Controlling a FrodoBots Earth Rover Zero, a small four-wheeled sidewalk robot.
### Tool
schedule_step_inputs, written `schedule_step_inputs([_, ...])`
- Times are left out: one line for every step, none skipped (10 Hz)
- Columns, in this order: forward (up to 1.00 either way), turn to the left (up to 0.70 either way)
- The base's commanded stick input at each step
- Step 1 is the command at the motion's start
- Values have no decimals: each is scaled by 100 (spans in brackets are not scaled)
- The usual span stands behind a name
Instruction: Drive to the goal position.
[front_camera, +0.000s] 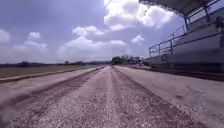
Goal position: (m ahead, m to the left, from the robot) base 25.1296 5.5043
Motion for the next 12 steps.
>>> schedule_step_inputs([100,0])
schedule_step_inputs([100,0])
schedule_step_inputs([100,0])
schedule_step_inputs([100,0])
schedule_step_inputs([100,0])
schedule_step_inputs([100,0])
schedule_step_inputs([100,0])
schedule_step_inputs([100,0])
schedule_step_inputs([100,0])
schedule_step_inputs([100,0])
schedule_step_inputs([100,0])
schedule_step_inputs([100,0])
